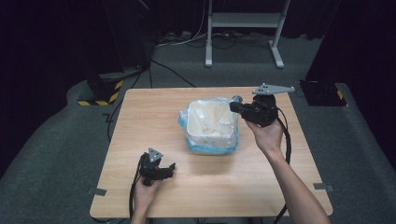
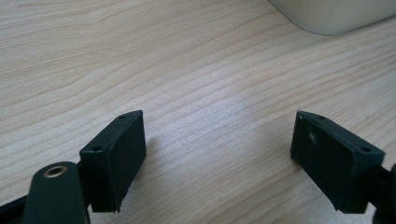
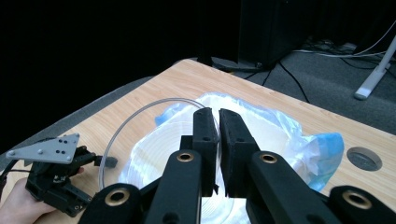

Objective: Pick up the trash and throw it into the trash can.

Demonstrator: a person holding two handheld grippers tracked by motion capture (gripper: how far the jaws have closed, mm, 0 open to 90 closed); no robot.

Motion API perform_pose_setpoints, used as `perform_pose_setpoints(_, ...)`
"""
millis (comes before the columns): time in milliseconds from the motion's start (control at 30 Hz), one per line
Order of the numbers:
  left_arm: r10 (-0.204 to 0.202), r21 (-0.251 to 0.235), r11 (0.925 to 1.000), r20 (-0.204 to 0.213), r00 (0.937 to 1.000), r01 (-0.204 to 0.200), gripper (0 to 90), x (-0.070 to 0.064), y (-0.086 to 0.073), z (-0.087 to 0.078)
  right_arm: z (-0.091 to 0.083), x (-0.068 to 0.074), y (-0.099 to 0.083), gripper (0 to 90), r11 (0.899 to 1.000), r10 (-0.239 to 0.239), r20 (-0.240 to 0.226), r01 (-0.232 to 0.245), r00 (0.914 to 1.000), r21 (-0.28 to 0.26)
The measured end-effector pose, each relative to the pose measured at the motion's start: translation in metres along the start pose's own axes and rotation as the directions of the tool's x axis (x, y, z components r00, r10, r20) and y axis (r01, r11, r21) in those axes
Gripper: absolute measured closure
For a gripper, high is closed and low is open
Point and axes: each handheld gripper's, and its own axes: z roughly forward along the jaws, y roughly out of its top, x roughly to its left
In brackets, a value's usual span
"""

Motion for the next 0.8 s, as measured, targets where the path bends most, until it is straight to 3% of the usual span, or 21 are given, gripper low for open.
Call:
perform_pose_setpoints(300,0.0,0.002,1.0,0.001,1.0,0.0,18.0,0.0,0.0,0.0,0.02,0.001,-0.001,85.2,0.999,-0.022,0.031,0.021,0.9993,0.028)
perform_pose_setpoints(800,-0.002,-0.001,1.0,0.001,1.0,0.002,18.0,0.0,0.0,0.0,0.046,-0.01,-0.016,82.0,0.998,0.03,0.025,-0.031,0.9993,0.046)
